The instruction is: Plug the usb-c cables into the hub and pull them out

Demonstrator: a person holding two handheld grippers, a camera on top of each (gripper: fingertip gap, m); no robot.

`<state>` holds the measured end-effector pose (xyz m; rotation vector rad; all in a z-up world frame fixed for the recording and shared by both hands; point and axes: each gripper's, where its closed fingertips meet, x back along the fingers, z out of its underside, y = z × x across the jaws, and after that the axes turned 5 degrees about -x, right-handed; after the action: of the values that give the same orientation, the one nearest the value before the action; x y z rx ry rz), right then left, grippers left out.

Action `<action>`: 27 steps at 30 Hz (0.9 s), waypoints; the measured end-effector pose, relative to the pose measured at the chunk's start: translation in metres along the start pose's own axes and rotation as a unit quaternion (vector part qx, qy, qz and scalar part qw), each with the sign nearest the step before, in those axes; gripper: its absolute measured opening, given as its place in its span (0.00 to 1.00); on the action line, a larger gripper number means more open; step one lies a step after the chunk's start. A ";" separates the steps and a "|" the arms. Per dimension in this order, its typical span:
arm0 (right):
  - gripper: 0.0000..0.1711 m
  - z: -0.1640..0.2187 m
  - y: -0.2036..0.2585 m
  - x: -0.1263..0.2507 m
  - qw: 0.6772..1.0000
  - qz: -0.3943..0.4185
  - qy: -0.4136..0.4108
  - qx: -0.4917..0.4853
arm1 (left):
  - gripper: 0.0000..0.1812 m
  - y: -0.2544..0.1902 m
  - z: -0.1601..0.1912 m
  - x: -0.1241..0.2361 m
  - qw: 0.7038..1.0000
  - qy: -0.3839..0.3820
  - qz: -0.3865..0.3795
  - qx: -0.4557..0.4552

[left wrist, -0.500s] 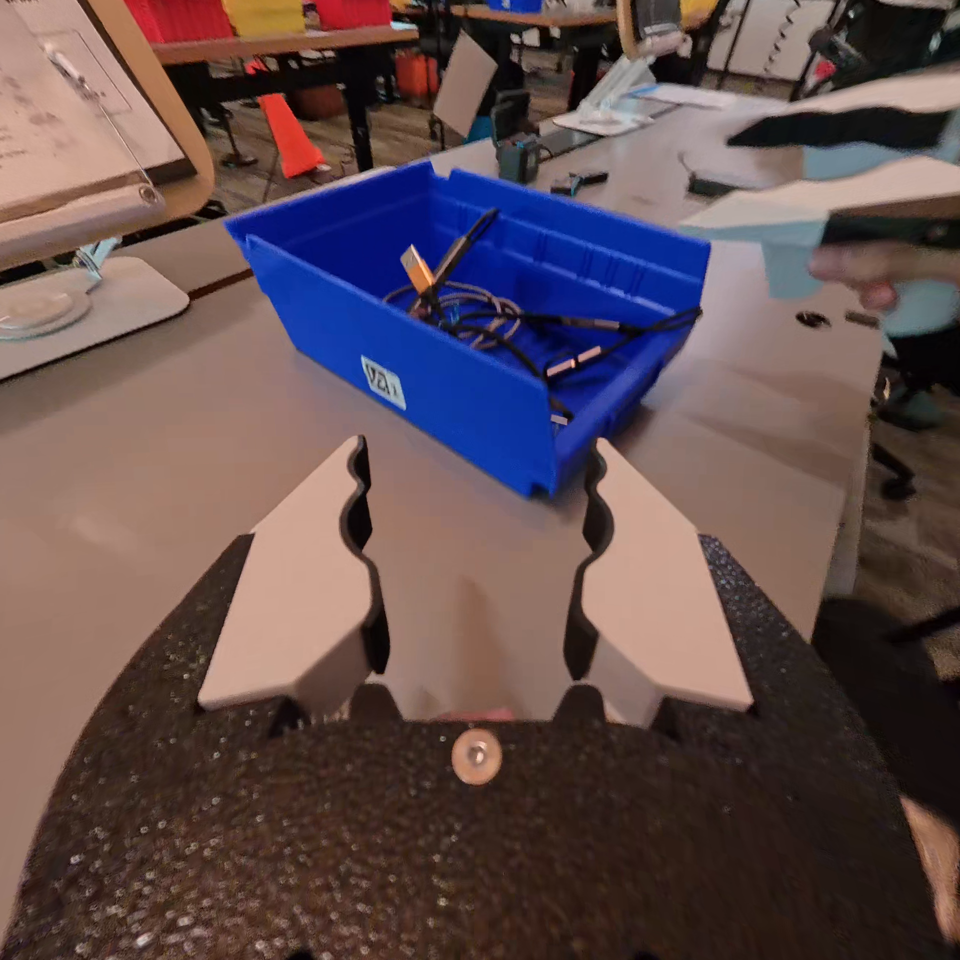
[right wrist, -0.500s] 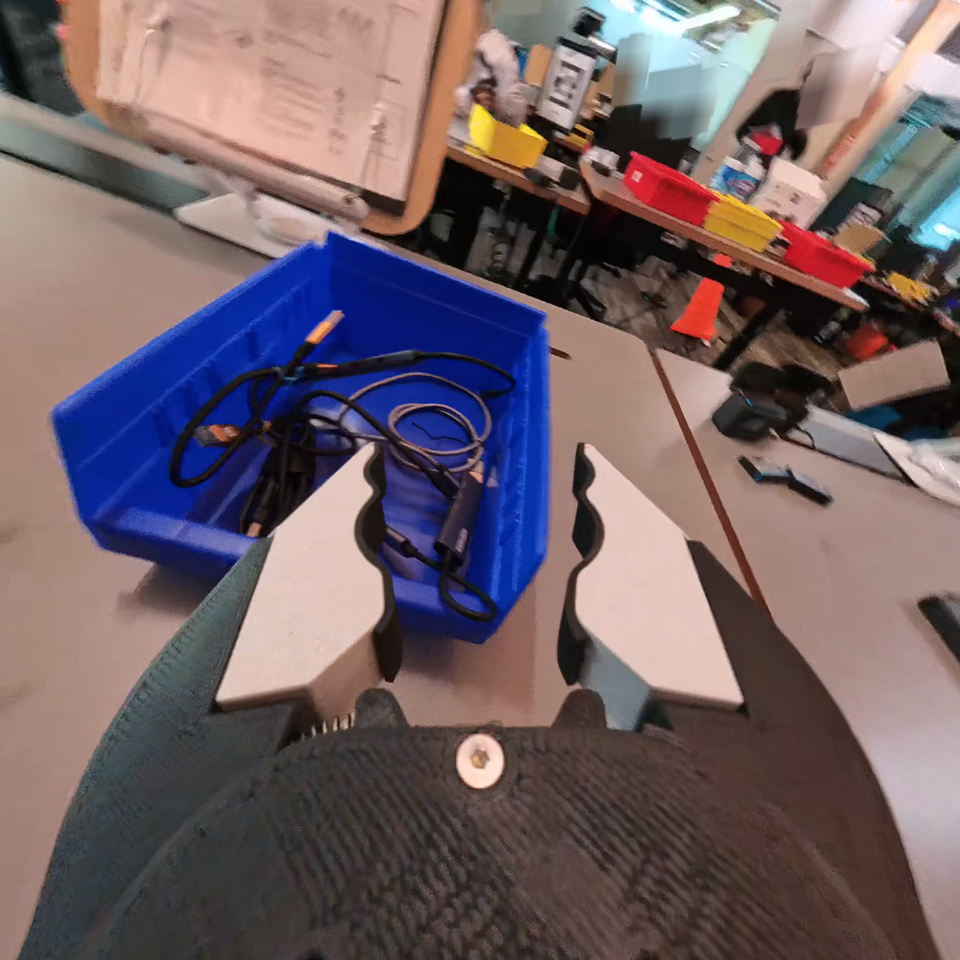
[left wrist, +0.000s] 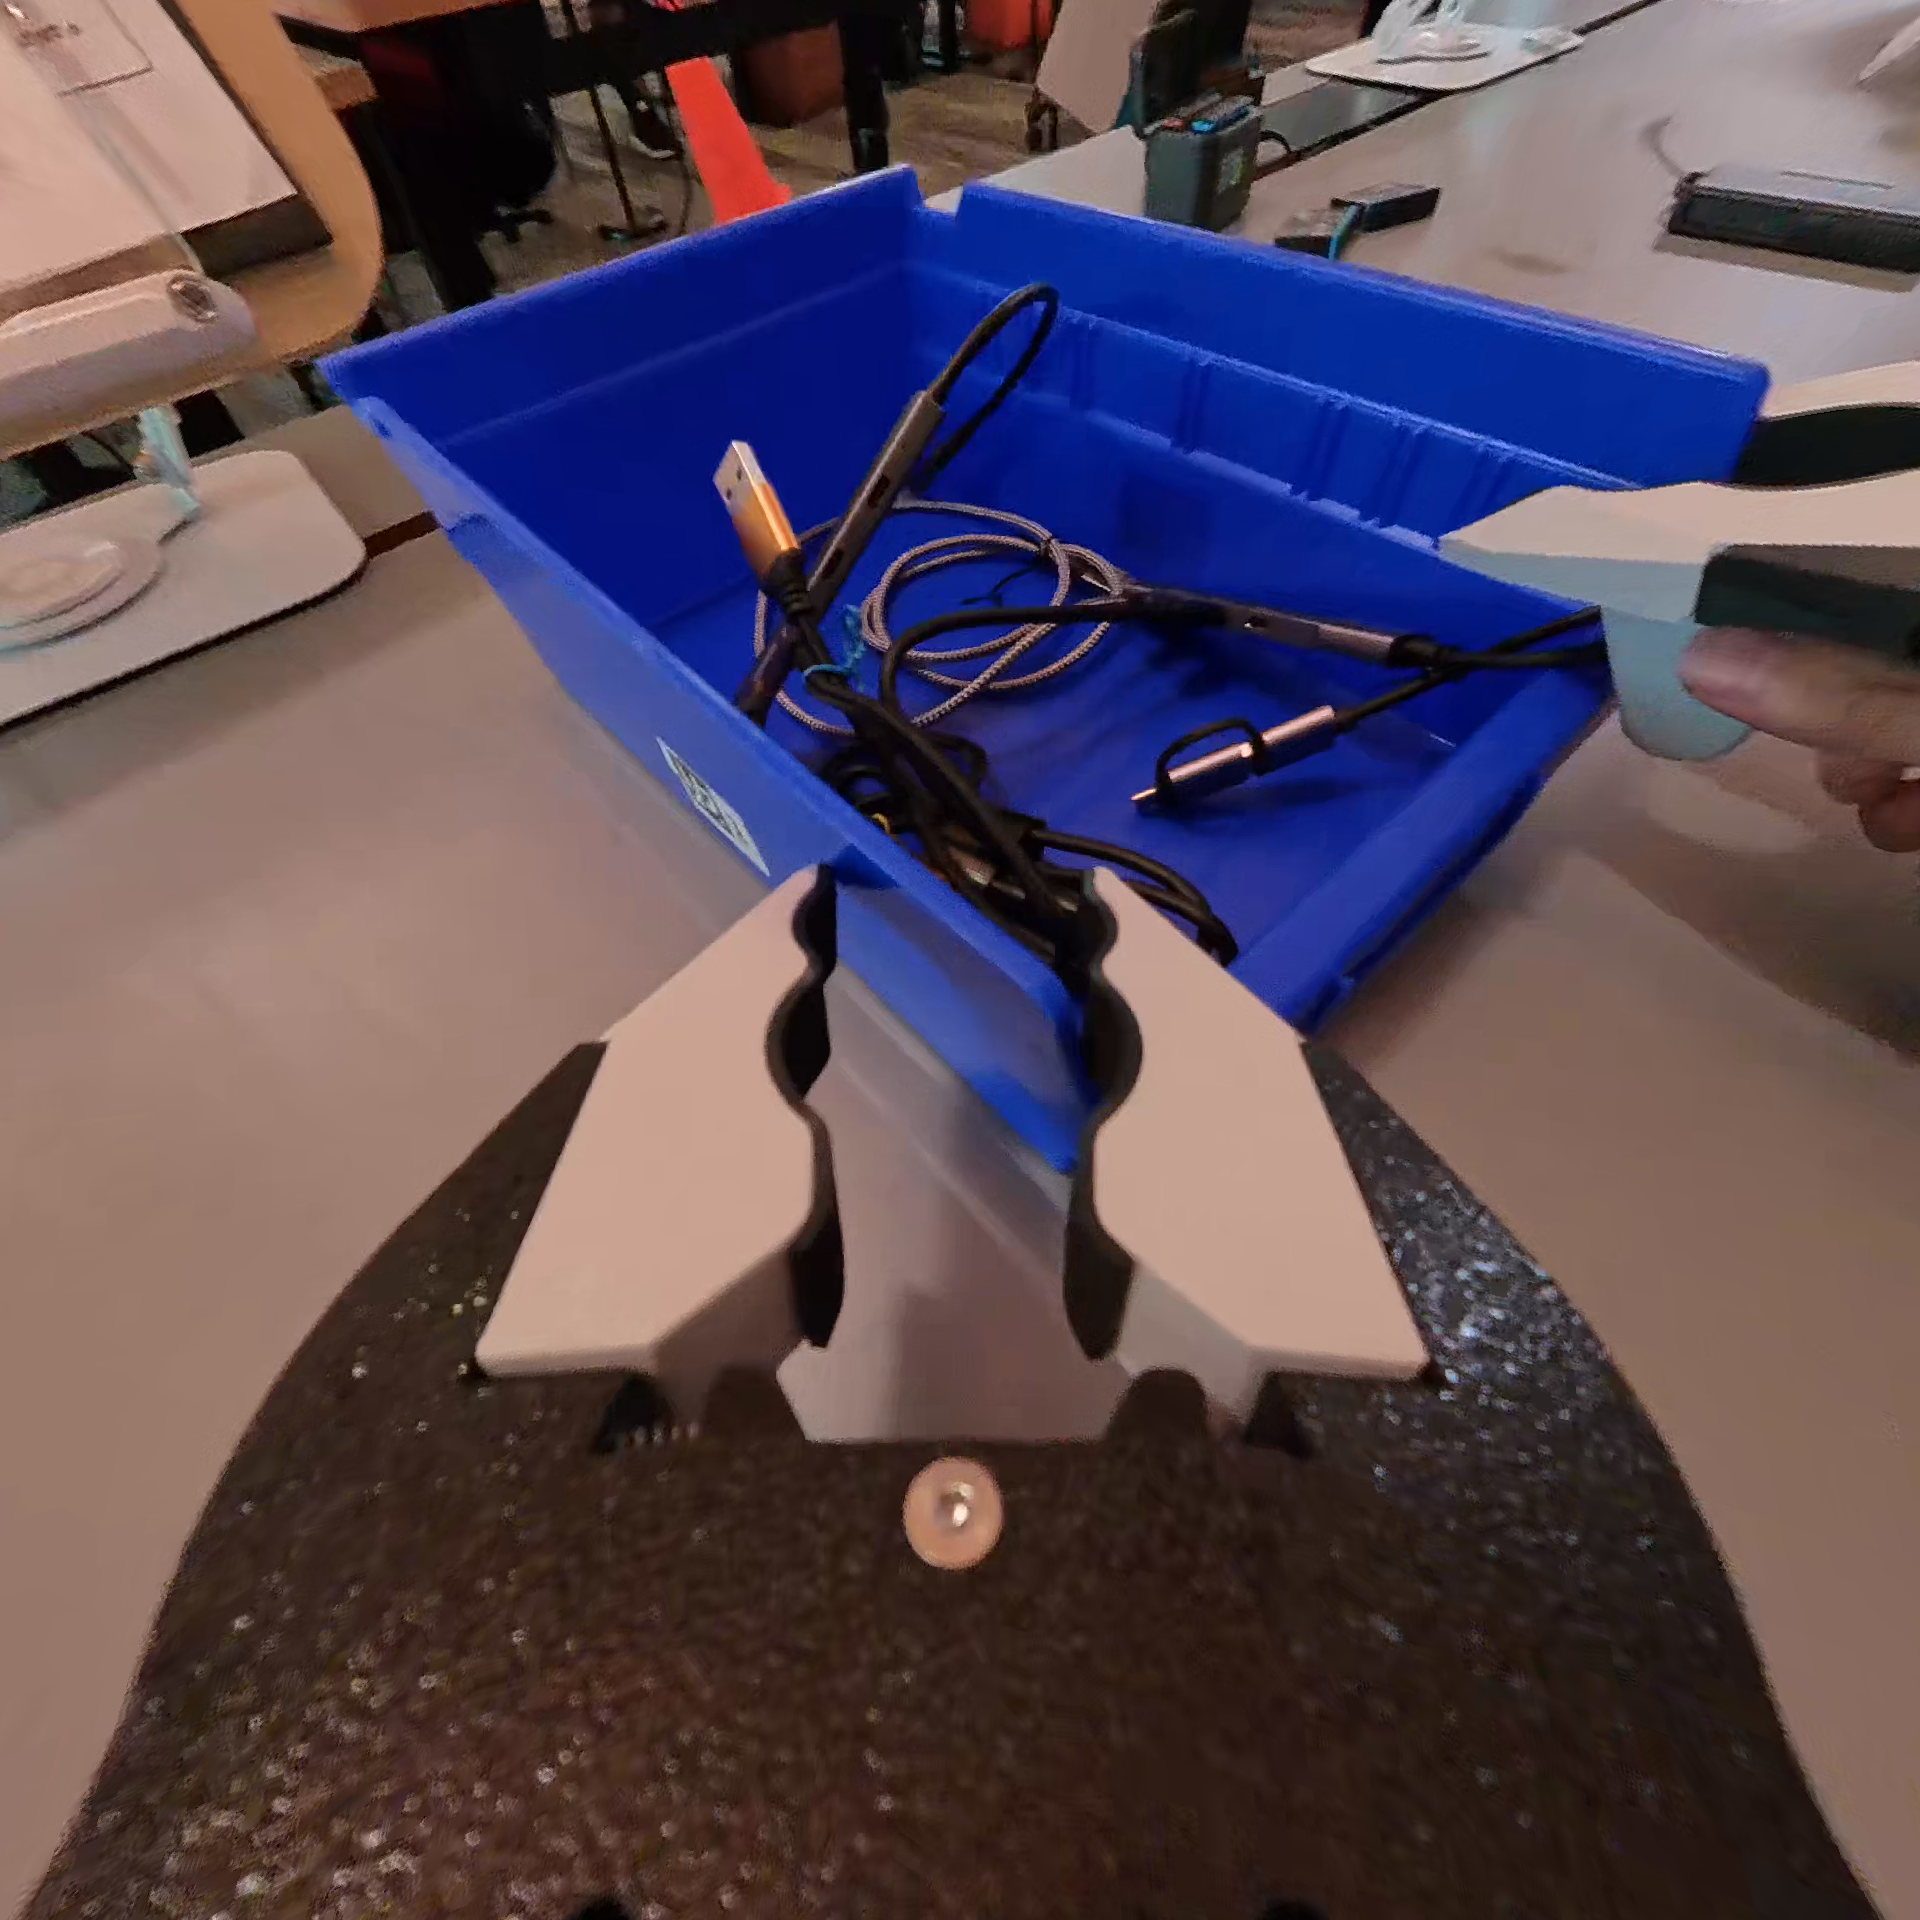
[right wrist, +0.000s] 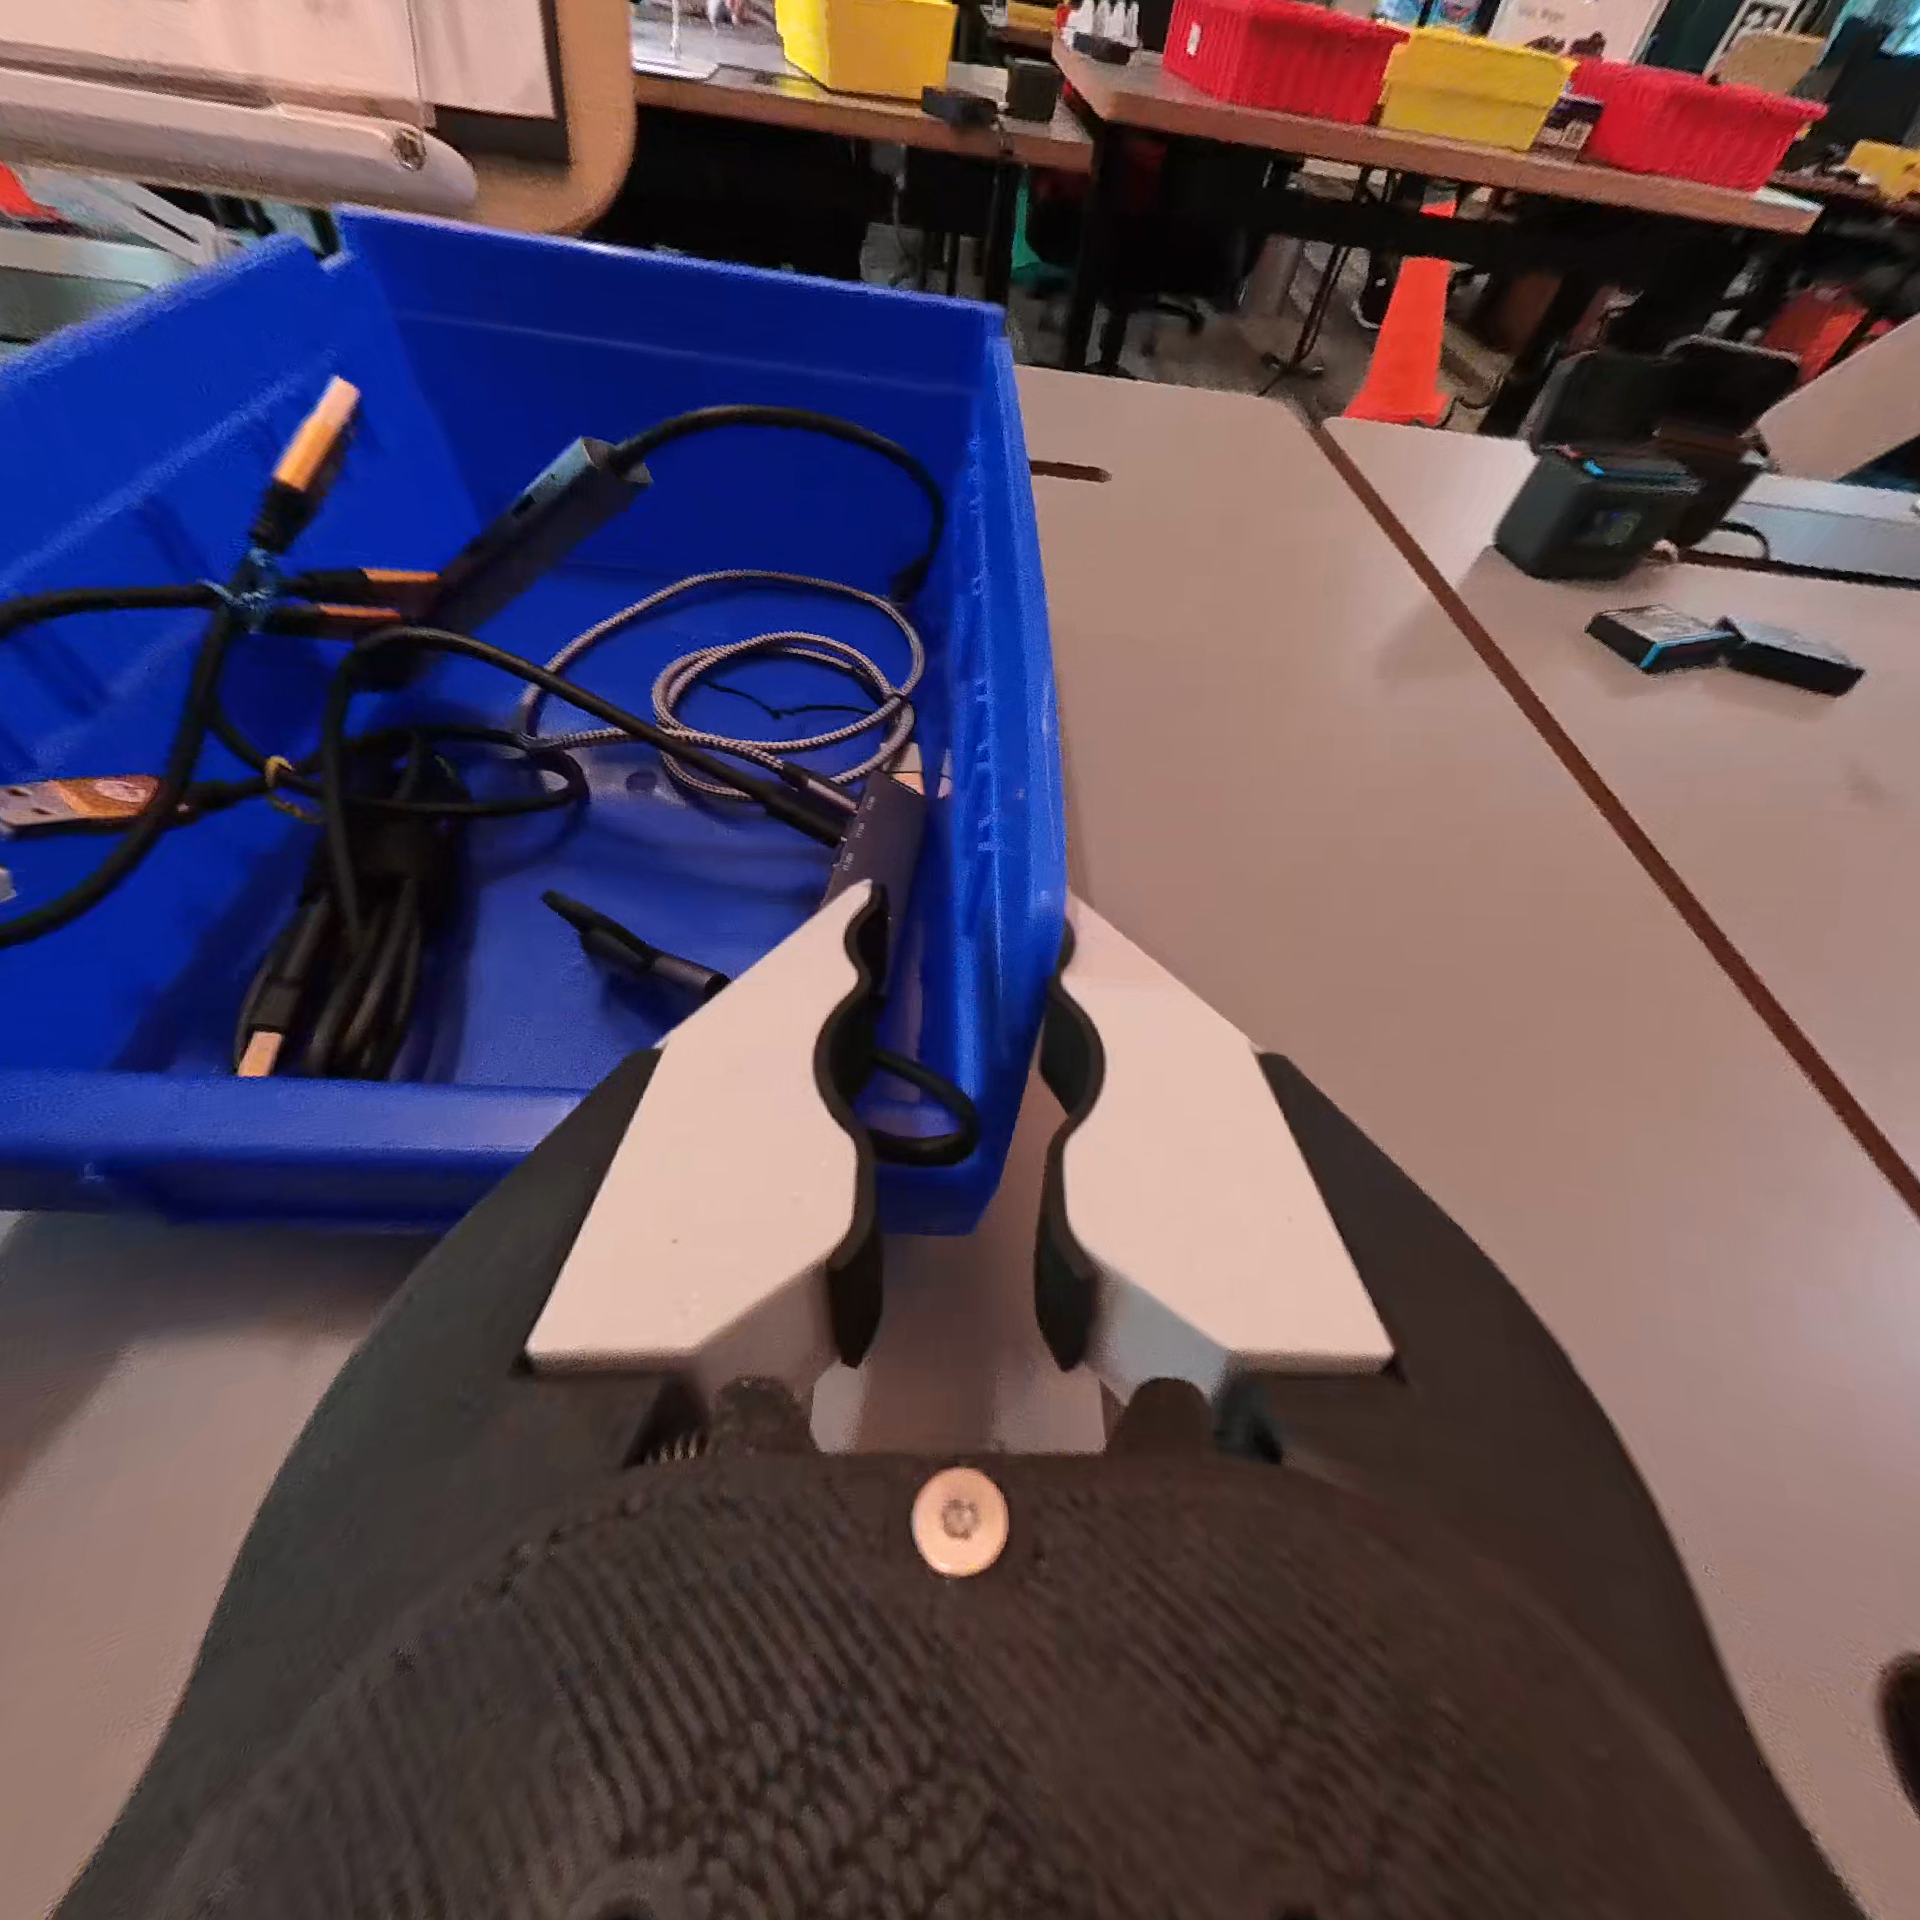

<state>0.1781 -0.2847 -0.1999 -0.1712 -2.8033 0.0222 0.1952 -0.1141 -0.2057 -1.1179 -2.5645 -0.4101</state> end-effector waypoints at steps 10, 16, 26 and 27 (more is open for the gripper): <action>0.12 0.000 0.149 0.011 0.995 -0.092 0.000 0.042 | 0.10 0.109 0.048 0.085 0.992 0.010 -0.130 0.005; 0.14 -0.001 0.273 0.019 0.984 -0.147 -0.016 0.100 | 0.05 0.198 0.094 0.168 0.974 0.025 -0.217 0.054; 0.46 -0.043 0.323 0.028 0.980 -0.161 -0.026 0.115 | 0.15 0.259 0.102 0.237 0.979 0.009 -0.194 0.068; 0.48 -0.062 0.325 0.039 0.980 -0.159 -0.060 0.106 | 0.18 0.266 0.088 0.254 0.978 -0.008 -0.202 0.053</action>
<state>0.1997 0.0428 -0.1404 0.3406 -2.8875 0.2606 0.2141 0.2592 -0.1505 -0.5595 -2.7882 -0.3507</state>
